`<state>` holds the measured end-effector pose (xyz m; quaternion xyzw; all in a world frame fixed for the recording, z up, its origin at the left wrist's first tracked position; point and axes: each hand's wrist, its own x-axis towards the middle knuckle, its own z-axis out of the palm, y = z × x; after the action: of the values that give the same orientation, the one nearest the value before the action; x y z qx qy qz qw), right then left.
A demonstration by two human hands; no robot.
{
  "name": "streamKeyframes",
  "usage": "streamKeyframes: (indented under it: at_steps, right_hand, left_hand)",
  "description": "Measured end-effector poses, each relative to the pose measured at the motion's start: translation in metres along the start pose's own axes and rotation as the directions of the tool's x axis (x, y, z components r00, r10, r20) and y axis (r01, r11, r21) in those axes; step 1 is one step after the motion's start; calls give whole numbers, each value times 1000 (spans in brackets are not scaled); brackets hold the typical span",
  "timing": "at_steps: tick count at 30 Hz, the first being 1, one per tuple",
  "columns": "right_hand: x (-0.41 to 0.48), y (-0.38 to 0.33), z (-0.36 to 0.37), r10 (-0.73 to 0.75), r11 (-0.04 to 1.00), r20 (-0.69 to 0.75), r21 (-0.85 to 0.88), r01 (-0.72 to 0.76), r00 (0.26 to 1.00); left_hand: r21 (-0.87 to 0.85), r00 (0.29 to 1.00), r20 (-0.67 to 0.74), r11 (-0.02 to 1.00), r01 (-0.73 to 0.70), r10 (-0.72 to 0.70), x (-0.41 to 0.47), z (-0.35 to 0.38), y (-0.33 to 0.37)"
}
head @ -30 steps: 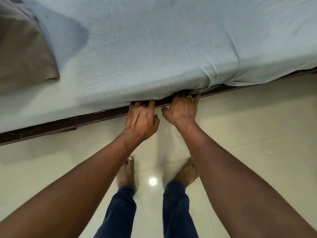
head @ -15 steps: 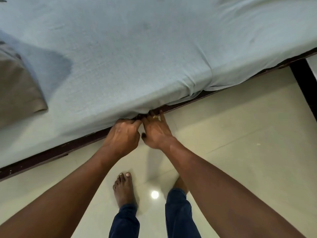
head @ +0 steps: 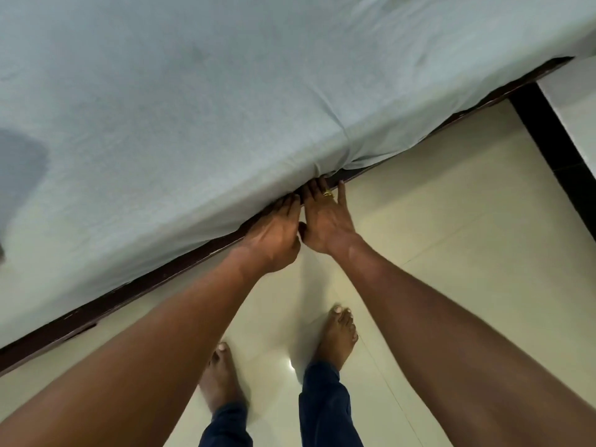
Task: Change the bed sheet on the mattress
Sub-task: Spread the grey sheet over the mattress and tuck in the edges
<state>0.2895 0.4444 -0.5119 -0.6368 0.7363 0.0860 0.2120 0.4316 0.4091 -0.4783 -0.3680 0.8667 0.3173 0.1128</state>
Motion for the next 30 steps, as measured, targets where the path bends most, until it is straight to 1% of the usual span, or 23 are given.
streamKeyframes:
  at_steps: [1, 2, 4, 5, 7, 9, 11, 13, 14, 15, 16, 17, 18, 20, 22, 23, 24, 26, 28, 30]
  right_hand:
    - [-1, 2, -2, -5, 999, -25, 45, 6, 1000]
    - [-2, 3, -7, -36, 995, -86, 94, 44, 996]
    - [-13, 19, -12, -86, 983, -264, 135, 125, 961]
    - [-19, 31, -16, -74, 984, -320, 128, 121, 944]
    - [-19, 61, -25, 17, 996, -339, 91, 15, 941]
    - [2, 87, -35, 71, 997, -265, -9, -76, 962]
    - [23, 99, -40, 95, 990, -168, -87, -111, 981]
    - [25, 98, -34, 122, 990, -64, -60, -126, 990]
    - [21, 96, -30, 128, 991, -6, -38, -128, 992]
    - [16, 98, -26, 123, 992, 34, -21, -123, 992]
    - [14, 101, -23, 113, 993, 38, 17, -114, 993]
    - [14, 104, -23, 108, 991, 11, 73, -108, 994]
    - [12, 108, -25, 101, 987, -26, 128, -97, 995]
    - [-1, 116, -30, 37, 985, -92, 172, -21, 995]
    - [-21, 128, -28, -63, 990, -134, 117, 79, 989]
    - [-25, 139, -29, -73, 994, -131, 76, 83, 989]
    - [-20, 150, -32, -45, 997, -128, 50, 52, 991]
    - [3, 174, -44, 48, 999, -117, 31, -44, 992]
    - [24, 184, -52, 75, 997, -77, 32, -73, 994]
    - [26, 185, -57, 59, 997, -6, 45, -59, 998]
  left_hand:
    - [3, 1000, 10, 1000, 16, -16, 4, 4, 2]
    - [3, 999, 12, 999, 34, -34, 6, 8, 2]
    - [16, 997, 16, 997, 70, -71, 13, 11, 4]
    - [26, 994, 38, 995, 99, -100, 17, 11, 7]
    - [50, 980, 99, 984, 168, -172, 20, 7, 16]
    - [87, 965, 132, 972, 217, -228, 24, 2, 28]
    - [191, 957, 110, 951, 244, -268, 29, -4, 43]
    - [272, 960, 53, 929, 250, -274, 39, -15, 57]
    - [263, 966, 39, 936, 236, -254, 45, -20, 66]
    - [238, 980, 20, 953, 189, -199, 53, -21, 76]
    - [221, 992, 4, 967, 126, -130, 63, -22, 83]
    - [210, 996, 3, 974, 85, -87, 73, -21, 86]
    - [207, 997, 13, 975, 76, -81, 84, -22, 90]
    - [213, 992, 19, 969, 122, -129, 100, -27, 99]
    - [266, 984, 32, 951, 161, -176, 106, -27, 110]
    - [330, 980, 56, 930, 164, -193, 109, -24, 117]
    - [374, 973, 76, 911, 174, -217, 111, -20, 122]
    - [383, 945, 159, 900, 209, -287, 112, -13, 136]
    - [374, 926, 198, 898, 231, -321, 113, -9, 146]
    - [296, 953, 184, 938, 181, -242, 116, -8, 150]
